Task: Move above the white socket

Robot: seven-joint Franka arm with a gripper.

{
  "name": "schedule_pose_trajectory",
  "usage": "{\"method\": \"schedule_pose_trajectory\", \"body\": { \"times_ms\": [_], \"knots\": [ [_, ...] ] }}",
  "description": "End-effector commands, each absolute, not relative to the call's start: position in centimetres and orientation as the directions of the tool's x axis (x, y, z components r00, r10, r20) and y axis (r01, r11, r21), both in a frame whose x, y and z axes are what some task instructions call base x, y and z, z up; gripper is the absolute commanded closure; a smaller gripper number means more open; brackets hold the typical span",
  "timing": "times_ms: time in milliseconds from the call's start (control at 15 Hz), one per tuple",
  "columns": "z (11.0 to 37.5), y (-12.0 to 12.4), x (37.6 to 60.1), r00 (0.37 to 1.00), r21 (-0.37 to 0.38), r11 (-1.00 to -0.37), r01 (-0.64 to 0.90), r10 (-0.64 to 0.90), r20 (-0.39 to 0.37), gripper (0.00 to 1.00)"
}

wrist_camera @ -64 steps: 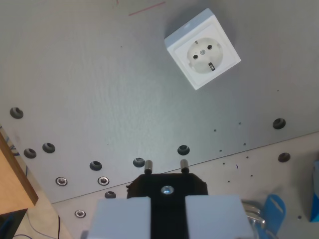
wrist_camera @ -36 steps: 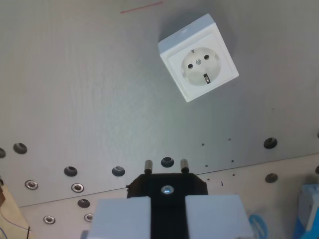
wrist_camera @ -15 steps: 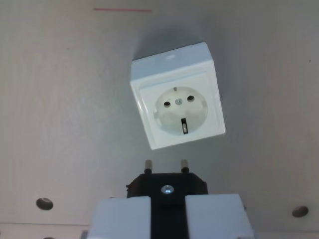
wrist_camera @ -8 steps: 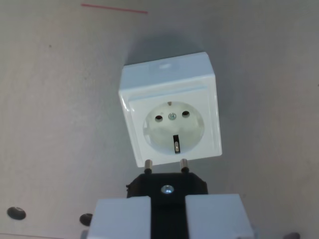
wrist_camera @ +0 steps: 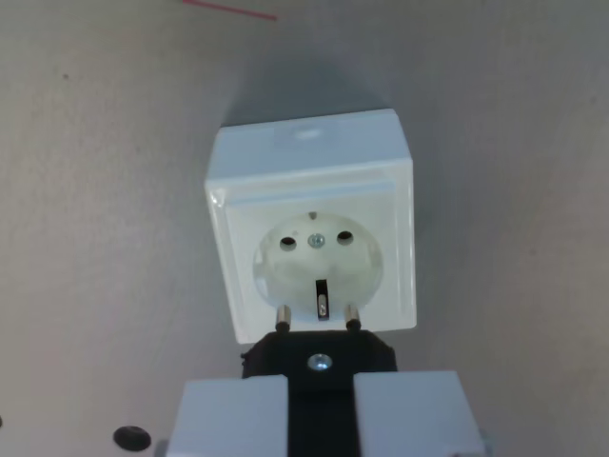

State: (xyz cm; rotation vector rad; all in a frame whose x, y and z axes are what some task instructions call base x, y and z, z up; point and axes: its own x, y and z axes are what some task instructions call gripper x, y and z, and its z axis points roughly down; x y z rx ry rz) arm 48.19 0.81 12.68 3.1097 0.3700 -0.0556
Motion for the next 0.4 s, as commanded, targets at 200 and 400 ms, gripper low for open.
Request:
{"method": "schedule_pose_trajectory", "body": {
  "times_ms": [200,400],
  "knots": [
    [11.46,0.19,47.46,0.948,0.054,-0.950,0.307,0.310,0.077,1.00],
    [11.23,0.14,47.32,0.951,0.055,-0.954,0.296,0.300,0.078,1.00]
  ]
}}
